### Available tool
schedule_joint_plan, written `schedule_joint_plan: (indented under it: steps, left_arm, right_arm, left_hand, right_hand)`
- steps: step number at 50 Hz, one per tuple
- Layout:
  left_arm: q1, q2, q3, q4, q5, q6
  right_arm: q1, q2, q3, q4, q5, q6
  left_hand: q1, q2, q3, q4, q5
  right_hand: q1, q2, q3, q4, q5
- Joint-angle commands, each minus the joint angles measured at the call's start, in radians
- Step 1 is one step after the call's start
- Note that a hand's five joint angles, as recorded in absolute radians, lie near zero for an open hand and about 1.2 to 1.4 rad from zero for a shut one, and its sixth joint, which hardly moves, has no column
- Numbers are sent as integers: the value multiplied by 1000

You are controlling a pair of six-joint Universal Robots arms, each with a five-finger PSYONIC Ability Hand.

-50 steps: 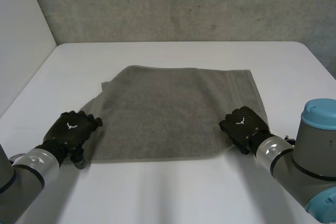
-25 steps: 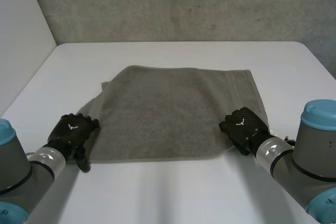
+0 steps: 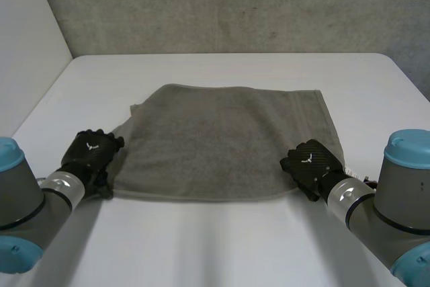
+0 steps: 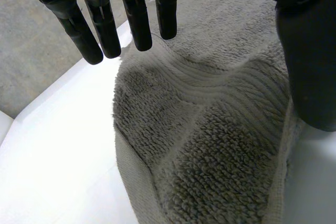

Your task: Fold the towel.

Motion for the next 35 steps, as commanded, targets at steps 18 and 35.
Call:
schedule_joint_plan:
  steps: [18,35]
  left_arm:
    - [-13,35,-19,0,1,-11]
    - [-24,84,-83,70,3,-3]
  right_arm:
    - [-12,16,-17,-5,66,7]
    - [-2,18,-18,-5,71,7]
  left_hand:
    - [389,380,390,389,209]
    - [366,357,367,366,186]
  right_hand:
    - [197,71,64,69,99]
    - [197,71,64,69,99]
